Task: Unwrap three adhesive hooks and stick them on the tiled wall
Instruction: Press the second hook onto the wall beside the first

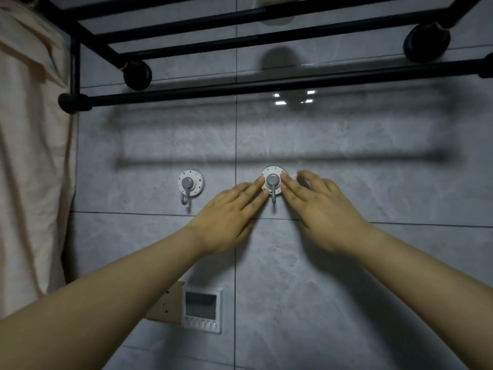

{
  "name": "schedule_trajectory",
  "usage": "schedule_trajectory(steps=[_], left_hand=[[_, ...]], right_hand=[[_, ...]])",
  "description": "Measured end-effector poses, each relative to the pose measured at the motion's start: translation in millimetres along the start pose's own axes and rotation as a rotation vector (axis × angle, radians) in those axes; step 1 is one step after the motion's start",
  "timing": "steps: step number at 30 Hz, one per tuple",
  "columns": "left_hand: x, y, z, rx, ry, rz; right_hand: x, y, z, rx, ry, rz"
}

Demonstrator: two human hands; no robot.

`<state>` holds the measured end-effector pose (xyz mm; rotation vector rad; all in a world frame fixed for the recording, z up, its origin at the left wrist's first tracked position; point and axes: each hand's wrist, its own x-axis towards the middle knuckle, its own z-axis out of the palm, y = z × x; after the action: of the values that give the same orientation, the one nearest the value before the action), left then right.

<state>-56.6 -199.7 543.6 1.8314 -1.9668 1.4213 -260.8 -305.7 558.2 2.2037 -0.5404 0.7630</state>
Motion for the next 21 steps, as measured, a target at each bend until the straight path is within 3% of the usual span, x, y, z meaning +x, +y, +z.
schedule_trajectory(steps=[7, 21], left_hand=[[0.8, 10.6, -2.1, -0.043, 0.081, -0.130], [6.4, 6.8, 6.3, 0.015, 0.217, -0.063]], right_hand=[[-7.8, -18.3, 17.5, 0.012, 0.000, 0.118], [8.5, -0.6, 12.2, -0.086, 0.231, 0.067]])
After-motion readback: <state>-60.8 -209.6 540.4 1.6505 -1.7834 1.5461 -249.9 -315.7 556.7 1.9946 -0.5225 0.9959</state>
